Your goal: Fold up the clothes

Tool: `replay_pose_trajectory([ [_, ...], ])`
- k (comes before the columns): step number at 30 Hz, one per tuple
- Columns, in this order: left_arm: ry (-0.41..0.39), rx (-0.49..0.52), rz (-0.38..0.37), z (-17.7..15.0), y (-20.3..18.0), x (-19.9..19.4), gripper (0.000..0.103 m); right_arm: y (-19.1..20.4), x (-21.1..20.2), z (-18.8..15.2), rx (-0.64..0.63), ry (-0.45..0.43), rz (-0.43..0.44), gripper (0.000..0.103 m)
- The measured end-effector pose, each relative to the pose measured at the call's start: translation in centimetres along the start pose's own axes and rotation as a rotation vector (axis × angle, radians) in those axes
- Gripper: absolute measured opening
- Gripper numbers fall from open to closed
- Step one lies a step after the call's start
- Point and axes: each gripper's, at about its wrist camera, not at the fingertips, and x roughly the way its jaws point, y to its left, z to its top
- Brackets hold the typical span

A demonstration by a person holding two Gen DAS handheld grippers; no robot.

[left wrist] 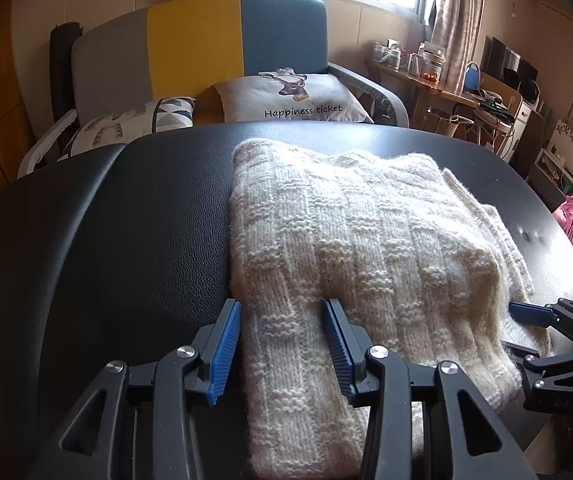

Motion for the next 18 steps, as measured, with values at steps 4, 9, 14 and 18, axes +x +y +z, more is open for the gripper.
replay_pose_trajectory([
  [4,-0.039,-0.012,0.0,0.5,0.1,-0.9,0.043,0.0,-0.1,-0.1,-0.005,0.003,-0.005,0.074],
  [9,-0.002,0.03,-0.01,0.5,-0.3,-0.2,0.043,0.1,-0.3,-0.1,-0.021,0.012,-0.019,0.074],
  [14,0.014,0.016,-0.029,0.2,-0.2,0.1,0.043,-0.2,-0.2,-0.3,-0.019,0.006,-0.012,0.074],
  [18,-0.009,0.024,-0.02,0.5,0.1,-1.1,0.043,-0.3,-0.7,-0.2,-0.031,0.002,-0.016,0.074],
])
